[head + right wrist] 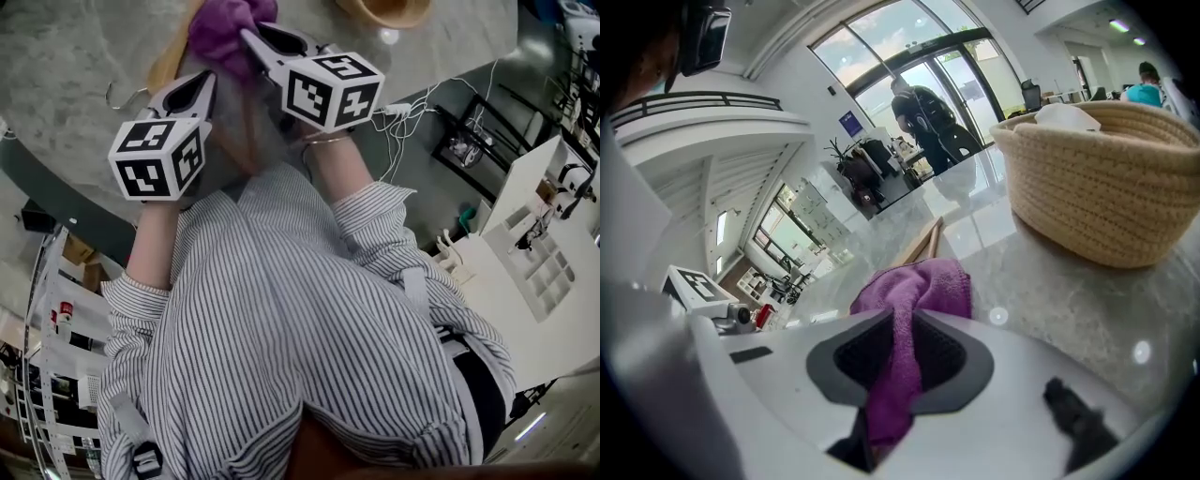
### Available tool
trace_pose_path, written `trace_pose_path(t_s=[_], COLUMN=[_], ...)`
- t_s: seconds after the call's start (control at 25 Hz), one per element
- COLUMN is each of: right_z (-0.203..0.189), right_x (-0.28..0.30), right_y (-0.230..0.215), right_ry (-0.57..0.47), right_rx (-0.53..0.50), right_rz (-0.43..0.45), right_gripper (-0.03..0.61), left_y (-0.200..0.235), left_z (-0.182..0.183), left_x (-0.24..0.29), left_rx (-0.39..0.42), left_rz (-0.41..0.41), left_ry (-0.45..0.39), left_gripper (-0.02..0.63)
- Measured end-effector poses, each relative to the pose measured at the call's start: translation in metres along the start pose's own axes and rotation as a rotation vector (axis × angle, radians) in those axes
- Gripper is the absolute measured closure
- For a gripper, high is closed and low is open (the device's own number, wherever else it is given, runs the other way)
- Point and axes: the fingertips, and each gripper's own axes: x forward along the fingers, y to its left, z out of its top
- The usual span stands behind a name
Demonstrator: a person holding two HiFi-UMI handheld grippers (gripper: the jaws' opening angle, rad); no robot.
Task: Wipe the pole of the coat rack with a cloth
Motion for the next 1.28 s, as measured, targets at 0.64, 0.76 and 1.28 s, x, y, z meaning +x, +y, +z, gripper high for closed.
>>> trace_pose_path(t_s=[0.64, 0.76, 1.28], right_z=[0.035, 0.04, 0.058], right_x=[0.017, 0.021, 0.027], right_y=[-0.007, -0.01, -0.016], right_ry=[-0.035, -0.044, -0.099], right_rx=[0.005, -0.002, -0.006], right_rz=[0.0, -0.005, -0.047], right_gripper=[0.517, 0.517, 0.517], left_y=[0.003, 0.004, 0.002], left_z=[0.001, 0.0, 0.002], left_x=[-0.004, -0.003, -0.003], left_rx=[-0.043, -0.043, -0.053], left_rz=[-0.004, -0.002, -0.012], left_ry=[0.003, 0.002, 0.002], left_gripper=[0.605, 0.605, 0.606])
